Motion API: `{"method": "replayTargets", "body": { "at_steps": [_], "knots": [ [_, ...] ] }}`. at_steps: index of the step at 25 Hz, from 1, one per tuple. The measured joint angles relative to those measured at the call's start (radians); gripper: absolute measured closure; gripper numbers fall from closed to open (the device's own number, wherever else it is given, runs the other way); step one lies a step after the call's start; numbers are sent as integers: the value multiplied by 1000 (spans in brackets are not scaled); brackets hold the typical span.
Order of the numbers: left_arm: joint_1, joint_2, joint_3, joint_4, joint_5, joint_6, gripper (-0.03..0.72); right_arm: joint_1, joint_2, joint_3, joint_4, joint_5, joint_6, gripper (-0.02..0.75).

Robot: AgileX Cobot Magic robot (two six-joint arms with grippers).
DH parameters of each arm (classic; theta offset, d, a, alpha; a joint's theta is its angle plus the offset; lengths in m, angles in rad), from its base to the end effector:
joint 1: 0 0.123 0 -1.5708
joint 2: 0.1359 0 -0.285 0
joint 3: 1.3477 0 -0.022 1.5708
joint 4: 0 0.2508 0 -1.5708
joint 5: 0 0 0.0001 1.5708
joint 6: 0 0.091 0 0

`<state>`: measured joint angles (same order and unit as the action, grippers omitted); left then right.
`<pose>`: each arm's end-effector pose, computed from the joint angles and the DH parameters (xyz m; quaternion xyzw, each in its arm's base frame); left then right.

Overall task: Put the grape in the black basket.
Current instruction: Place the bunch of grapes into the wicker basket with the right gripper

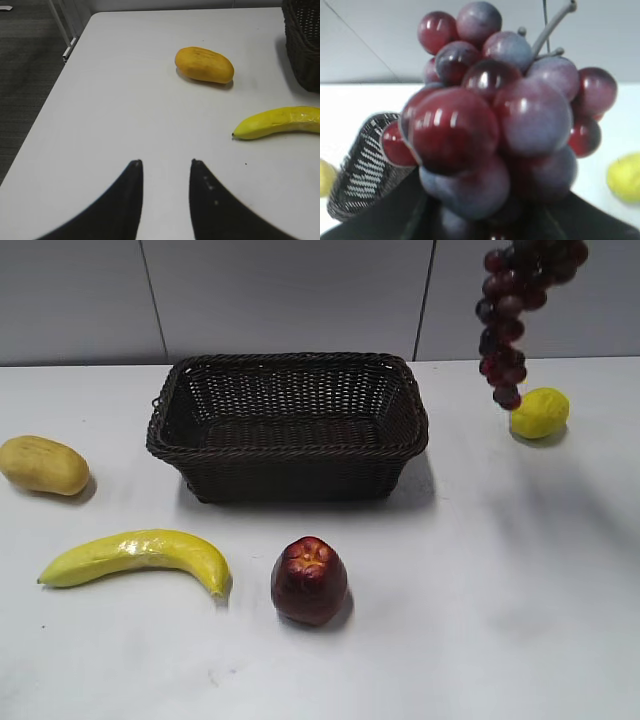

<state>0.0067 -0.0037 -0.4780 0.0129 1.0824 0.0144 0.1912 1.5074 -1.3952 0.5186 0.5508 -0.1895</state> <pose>-0.0039 0.0010 0.2694 0.0031 0.8635 0.0118 0.5043 0.3375 0.0894 0.3796 -0.0351 0.8583 0.2226 0.4611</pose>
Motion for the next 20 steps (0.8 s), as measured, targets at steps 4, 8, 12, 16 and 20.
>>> {"method": "replayTargets", "body": {
  "at_steps": [4,8,12,16,20],
  "knots": [
    [0,0,0,0,0,0,452,45,68,-98,9,-4,-24,454],
    [0,0,0,0,0,0,452,145,166,-147,12,-69,-101,454],
    [0,0,0,0,0,0,452,210,287,-158,15,-140,-147,454],
    [0,0,0,0,0,0,452,244,419,-158,15,-179,-204,454],
    [0,0,0,0,0,0,452,263,540,-158,20,-184,-222,454]
  ]
}}
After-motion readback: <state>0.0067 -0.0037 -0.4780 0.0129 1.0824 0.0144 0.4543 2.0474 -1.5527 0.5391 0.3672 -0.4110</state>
